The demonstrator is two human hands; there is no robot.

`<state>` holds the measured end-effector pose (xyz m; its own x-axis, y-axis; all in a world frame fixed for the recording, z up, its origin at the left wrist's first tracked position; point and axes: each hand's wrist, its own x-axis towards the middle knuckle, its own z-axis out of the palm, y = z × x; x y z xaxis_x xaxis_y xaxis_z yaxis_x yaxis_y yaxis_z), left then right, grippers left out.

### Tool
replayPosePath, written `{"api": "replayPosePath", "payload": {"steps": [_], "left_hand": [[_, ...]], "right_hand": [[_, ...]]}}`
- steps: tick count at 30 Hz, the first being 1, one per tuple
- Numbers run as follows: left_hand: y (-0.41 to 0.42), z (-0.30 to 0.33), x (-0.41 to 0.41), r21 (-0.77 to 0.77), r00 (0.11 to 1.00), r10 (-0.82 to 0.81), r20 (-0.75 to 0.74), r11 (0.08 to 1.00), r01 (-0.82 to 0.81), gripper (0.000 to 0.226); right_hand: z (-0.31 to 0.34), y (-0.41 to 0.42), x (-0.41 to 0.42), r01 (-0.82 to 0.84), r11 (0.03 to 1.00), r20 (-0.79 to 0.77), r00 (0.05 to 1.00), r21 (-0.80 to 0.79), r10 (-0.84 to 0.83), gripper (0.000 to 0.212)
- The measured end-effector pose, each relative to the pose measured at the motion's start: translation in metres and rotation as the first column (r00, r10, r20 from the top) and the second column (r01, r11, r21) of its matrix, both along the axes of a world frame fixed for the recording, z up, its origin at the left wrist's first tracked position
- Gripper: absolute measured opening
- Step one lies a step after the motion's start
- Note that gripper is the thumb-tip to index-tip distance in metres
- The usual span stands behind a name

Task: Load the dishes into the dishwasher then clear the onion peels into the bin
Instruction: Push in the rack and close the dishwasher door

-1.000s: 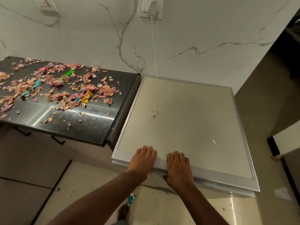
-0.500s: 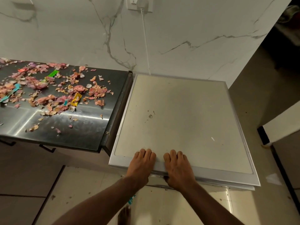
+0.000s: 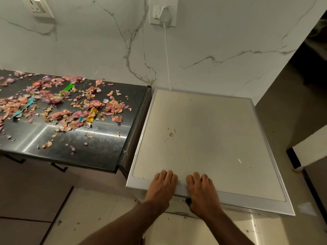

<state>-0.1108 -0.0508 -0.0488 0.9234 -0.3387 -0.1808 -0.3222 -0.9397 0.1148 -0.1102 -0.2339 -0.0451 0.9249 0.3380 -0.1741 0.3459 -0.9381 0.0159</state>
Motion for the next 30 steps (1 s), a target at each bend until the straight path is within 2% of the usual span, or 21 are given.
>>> {"api": "replayPosePath", "payload": {"steps": [8,14,22,30], "left_hand": [[-0.005,0.009,-0.002,0.004,1.000,-0.004,0.003,1.000,0.004,0.067],[0.002,0.023,-0.004,-0.011,1.000,-0.005,-0.004,1.000,0.005,0.069],[0.005,0.021,-0.006,0.014,1.000,0.005,-0.024,1.000,-0.005,0.071],[0.002,0.019,0.006,0.107,0.997,-0.018,-0.072,0.994,0.026,0.068]], "right_hand": [[0.005,0.001,0.001,0.043,0.998,-0.023,0.999,-0.035,-0.044,0.072],[0.019,0.009,0.008,-0.004,0.998,-0.043,0.999,-0.069,0.001,0.068],[0.022,0.009,0.011,-0.003,0.999,-0.079,0.997,-0.045,-0.001,0.080],[0.024,0.010,0.018,-0.008,0.999,-0.148,0.989,-0.044,0.002,0.085]]}}
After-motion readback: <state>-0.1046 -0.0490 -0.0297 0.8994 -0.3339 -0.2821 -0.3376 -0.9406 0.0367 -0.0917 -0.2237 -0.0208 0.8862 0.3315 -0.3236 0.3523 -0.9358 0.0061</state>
